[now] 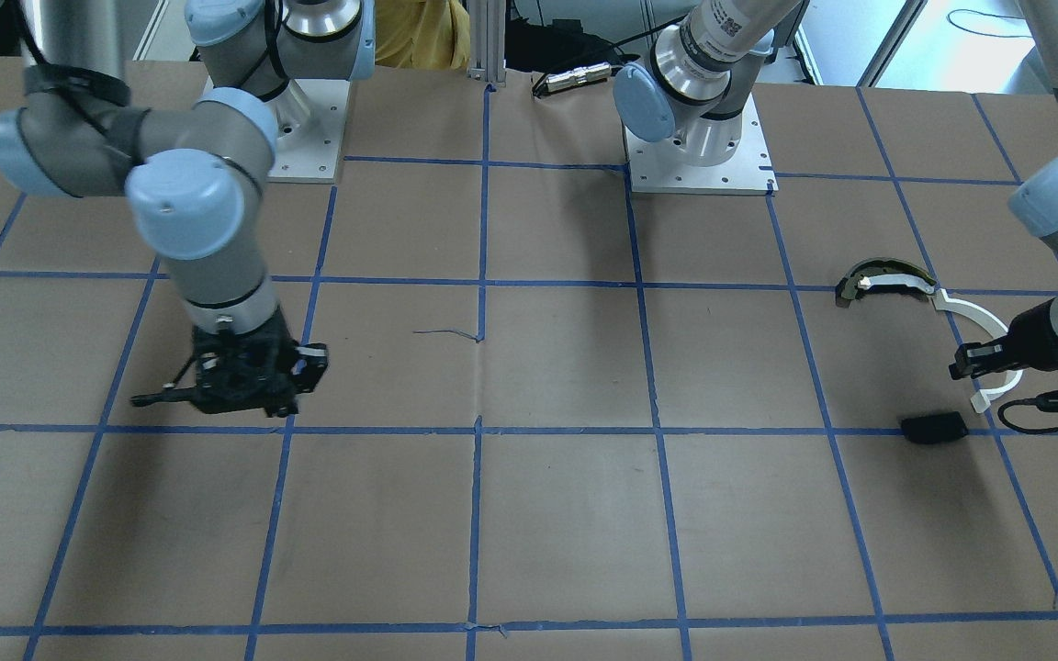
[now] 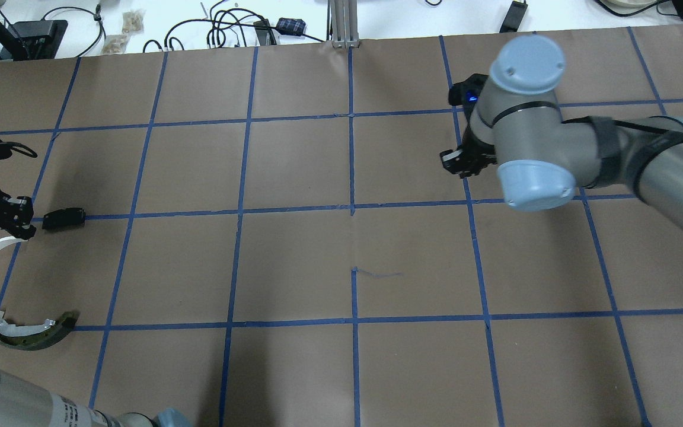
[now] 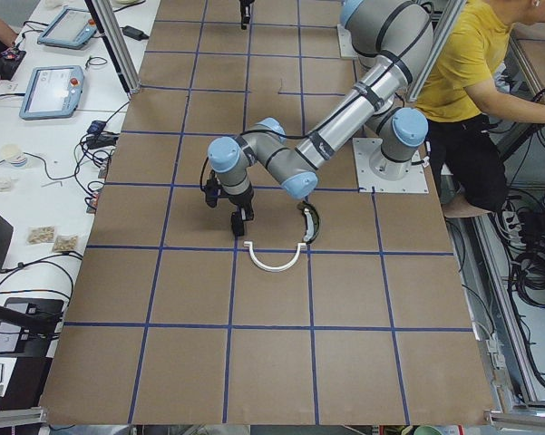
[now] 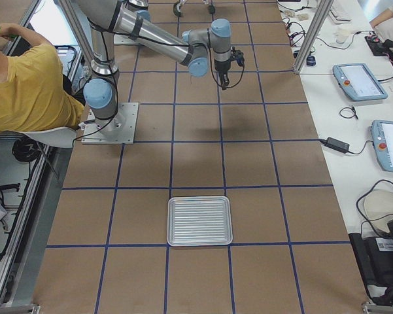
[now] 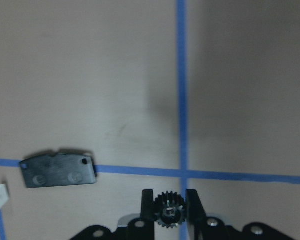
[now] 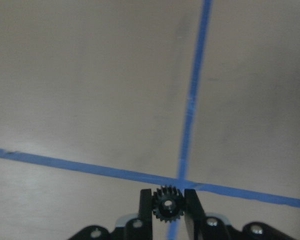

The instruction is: Place bearing gear from tray to pile

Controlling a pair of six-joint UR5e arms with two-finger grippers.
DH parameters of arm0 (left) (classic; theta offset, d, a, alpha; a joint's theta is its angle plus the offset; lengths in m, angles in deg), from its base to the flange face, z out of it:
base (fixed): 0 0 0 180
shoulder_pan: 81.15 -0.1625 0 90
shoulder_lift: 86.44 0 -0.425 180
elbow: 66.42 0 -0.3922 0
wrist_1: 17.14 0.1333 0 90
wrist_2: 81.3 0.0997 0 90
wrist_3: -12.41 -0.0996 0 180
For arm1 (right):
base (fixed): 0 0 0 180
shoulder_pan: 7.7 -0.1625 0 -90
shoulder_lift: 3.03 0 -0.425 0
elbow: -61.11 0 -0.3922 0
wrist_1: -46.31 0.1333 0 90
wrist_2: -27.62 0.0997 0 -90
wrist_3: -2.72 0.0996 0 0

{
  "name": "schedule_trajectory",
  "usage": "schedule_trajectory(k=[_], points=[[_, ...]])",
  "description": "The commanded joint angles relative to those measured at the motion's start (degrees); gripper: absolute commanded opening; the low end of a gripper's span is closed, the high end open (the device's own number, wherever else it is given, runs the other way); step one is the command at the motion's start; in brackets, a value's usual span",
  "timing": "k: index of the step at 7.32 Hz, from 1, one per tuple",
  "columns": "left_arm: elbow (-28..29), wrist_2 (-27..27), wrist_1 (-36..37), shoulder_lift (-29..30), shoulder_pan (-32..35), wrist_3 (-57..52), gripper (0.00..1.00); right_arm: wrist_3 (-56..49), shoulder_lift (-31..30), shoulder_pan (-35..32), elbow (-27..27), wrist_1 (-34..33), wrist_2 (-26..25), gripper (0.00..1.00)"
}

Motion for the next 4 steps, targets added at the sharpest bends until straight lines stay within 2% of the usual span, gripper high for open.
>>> schedule_trajectory(k=[1, 2, 4], points=[[-1.3, 0.1, 0.1, 2.8, -1.5, -0.3, 0.0, 6.0, 7.0, -14.4, -4.2, -1.8, 0.0, 0.03], [-1.8, 0.1, 0.0, 3.6, -1.5, -0.6, 0.0, 10.4, 10.1, -17.2, -6.0, -1.8, 0.0, 0.03], [-2.0, 0.9, 0.1, 3.5, -1.5, -0.3, 0.0, 12.6, 10.1, -19.3, -6.1, -1.1, 0.2, 0.07]])
